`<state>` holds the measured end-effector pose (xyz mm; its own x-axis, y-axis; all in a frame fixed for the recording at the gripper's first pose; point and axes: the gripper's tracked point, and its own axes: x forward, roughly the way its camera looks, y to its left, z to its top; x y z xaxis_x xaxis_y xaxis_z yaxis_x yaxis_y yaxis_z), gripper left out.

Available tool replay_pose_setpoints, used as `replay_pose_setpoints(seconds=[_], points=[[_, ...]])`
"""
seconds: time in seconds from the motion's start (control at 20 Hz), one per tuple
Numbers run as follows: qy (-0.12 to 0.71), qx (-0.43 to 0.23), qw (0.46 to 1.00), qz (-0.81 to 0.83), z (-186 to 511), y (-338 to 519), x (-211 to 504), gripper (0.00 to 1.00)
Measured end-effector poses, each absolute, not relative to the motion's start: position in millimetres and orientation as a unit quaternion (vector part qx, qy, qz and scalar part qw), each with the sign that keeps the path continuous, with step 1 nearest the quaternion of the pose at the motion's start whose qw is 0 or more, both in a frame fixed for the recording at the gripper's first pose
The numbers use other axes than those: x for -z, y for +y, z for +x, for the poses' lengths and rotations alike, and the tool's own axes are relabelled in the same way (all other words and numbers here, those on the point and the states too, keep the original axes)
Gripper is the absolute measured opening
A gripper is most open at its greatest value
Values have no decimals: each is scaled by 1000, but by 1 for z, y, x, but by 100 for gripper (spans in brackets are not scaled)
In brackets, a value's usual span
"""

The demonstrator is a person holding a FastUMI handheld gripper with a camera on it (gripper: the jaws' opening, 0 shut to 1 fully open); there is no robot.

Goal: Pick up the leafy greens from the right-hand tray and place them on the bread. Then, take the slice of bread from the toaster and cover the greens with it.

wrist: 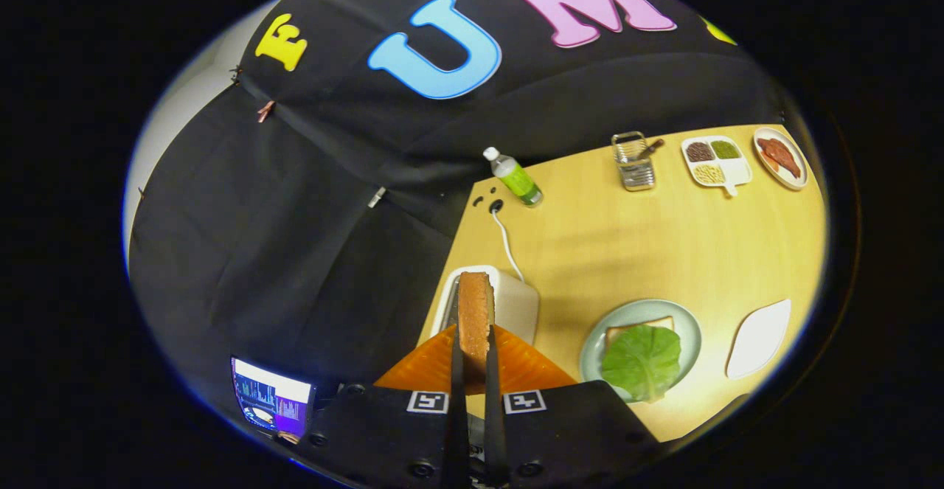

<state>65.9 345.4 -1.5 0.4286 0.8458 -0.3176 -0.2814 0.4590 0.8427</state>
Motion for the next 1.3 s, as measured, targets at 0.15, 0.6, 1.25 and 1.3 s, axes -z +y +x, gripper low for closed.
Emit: replay_pose_setpoints(seconds=[0.15, 0.6, 1.25, 1.3], points=[[413, -347, 762, 357, 67, 328, 56, 13], [431, -341, 778, 303, 64, 346, 147, 13], [492, -293, 768, 289, 75, 340, 270, 13], [492, -292, 767, 290, 76, 339, 272, 13]])
